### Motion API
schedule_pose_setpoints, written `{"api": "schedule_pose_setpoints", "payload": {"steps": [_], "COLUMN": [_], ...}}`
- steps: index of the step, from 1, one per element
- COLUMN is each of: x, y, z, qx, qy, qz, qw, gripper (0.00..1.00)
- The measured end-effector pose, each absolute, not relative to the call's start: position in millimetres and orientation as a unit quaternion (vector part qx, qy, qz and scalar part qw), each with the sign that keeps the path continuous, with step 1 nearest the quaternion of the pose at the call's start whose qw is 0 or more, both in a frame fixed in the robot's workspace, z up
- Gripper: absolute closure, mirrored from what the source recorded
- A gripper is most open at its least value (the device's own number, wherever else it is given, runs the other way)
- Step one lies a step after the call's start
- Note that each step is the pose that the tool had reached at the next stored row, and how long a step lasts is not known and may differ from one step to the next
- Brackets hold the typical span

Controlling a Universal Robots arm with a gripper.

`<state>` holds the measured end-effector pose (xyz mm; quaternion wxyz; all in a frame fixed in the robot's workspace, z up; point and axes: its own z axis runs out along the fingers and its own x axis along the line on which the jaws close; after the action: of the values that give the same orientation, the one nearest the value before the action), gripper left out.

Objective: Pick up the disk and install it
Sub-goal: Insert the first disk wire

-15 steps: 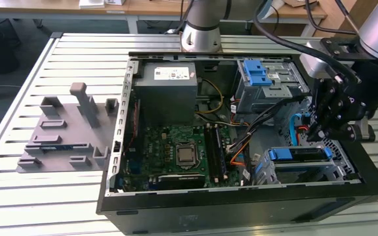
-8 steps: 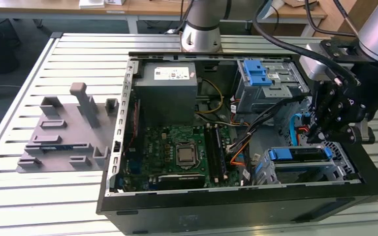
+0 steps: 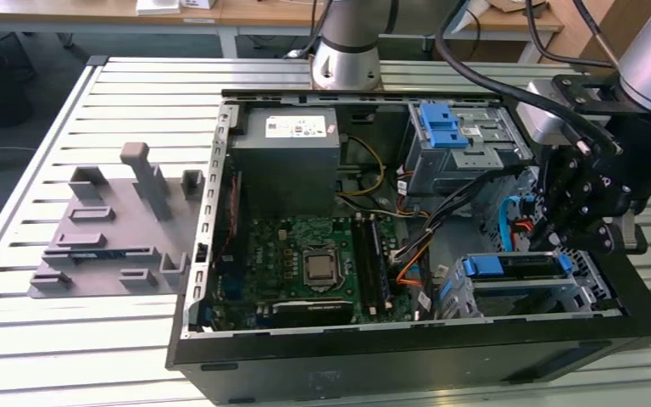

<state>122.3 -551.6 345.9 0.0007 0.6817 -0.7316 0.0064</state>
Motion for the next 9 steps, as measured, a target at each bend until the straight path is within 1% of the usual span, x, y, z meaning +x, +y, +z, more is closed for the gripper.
{"api": "schedule_pose_setpoints", "payload": {"steps": [4, 9], "x": [124.5, 125.3], "y": [-551.6, -552.9], "z": [345.4, 342.7], "qx": [0.682, 0.682], "qy": [-0.732, -0.732], "qz": [0.000, -0.001], "qw": [0.007, 0.008], "gripper": [0.84, 0.84]}}
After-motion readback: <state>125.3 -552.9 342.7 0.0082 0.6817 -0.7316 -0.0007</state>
